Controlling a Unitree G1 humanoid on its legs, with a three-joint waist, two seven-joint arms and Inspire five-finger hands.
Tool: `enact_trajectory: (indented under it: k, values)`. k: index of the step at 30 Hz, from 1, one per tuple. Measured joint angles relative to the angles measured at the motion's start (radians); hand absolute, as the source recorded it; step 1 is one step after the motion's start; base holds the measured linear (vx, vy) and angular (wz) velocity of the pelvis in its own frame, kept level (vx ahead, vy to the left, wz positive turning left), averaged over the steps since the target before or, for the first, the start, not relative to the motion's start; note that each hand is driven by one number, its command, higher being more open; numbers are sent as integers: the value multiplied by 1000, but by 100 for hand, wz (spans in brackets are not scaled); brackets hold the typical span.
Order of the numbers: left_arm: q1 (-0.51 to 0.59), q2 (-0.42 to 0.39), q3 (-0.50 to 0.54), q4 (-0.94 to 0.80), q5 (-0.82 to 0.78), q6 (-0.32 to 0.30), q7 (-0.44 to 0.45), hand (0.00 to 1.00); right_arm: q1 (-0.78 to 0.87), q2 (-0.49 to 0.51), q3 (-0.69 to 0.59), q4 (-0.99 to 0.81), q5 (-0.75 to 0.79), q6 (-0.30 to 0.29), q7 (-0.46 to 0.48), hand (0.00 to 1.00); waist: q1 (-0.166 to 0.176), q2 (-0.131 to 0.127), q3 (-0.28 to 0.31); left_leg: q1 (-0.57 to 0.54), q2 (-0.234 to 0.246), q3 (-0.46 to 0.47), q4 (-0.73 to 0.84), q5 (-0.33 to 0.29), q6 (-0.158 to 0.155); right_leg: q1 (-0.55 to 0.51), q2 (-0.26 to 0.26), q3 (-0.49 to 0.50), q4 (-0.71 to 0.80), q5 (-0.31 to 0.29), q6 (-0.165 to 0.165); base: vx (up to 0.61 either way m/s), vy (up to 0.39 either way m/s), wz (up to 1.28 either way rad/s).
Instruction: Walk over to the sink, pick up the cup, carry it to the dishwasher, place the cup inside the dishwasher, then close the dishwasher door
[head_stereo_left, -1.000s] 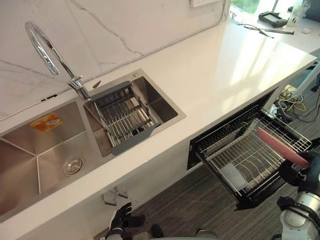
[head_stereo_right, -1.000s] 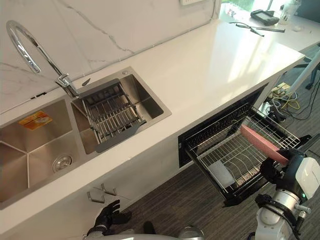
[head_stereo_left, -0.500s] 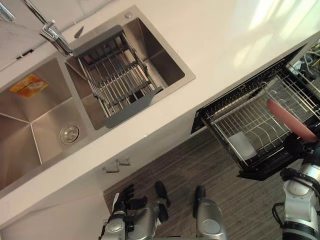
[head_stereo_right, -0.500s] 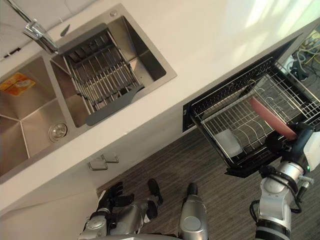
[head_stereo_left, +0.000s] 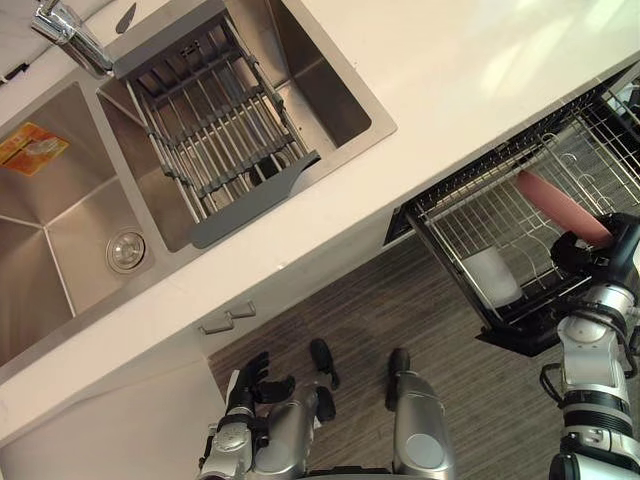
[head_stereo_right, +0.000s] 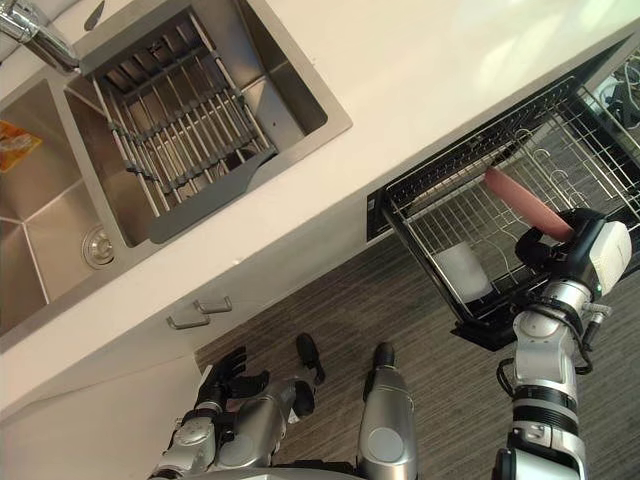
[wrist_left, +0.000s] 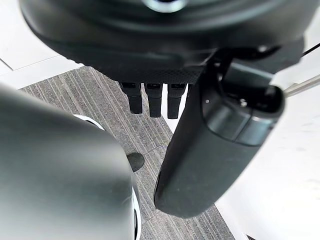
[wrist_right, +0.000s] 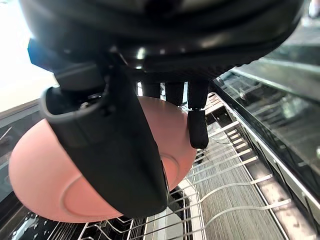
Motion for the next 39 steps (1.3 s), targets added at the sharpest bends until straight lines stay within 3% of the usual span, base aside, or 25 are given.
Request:
enact_trajectory:
  k: [1,2,14,22,27,30,39]
  values:
    - [0,0,-1,-1,-1,-3,1,90,-7,0,6,6,16,0,-1,30,3,0,0,-1,0,9,-2,0,0,-8,0,9,6,0,0,10,17,-18]
    - [-1,0,-3,-1,-1,-4,3,90,-14,0,13,13,27,0,-1,90,3,0,1,-1,-1,14,-3,0,0,-13,0,15,9,0,0,7,14,-15]
    - [-6,3,-21,2,-2,-6,14,90,-62,-1,75,81,65,1,5,90,5,0,2,2,-1,35,-10,3,1,-27,5,41,6,5,2,16,7,-6]
    - [-10,5,-31,2,-1,-5,14,90,-71,-1,86,52,57,2,8,90,1,1,1,13,6,35,-13,4,2,10,27,65,-90,66,12,17,34,-14]
    - [-11,3,-31,2,1,0,14,90,-1,3,83,-64,38,2,8,90,1,1,1,23,7,32,-14,3,4,32,35,74,-131,92,15,-12,34,-8]
    - [-13,3,-30,3,2,7,14,90,67,40,43,-178,15,1,8,90,-1,1,1,28,9,27,-21,3,4,36,44,86,-150,109,15,-17,17,-13]
    - [-13,2,-27,9,25,28,14,90,210,149,-113,-289,28,-1,-9,90,-27,-3,-4,64,15,40,-52,3,4,85,71,113,-245,159,19,16,14,-13]
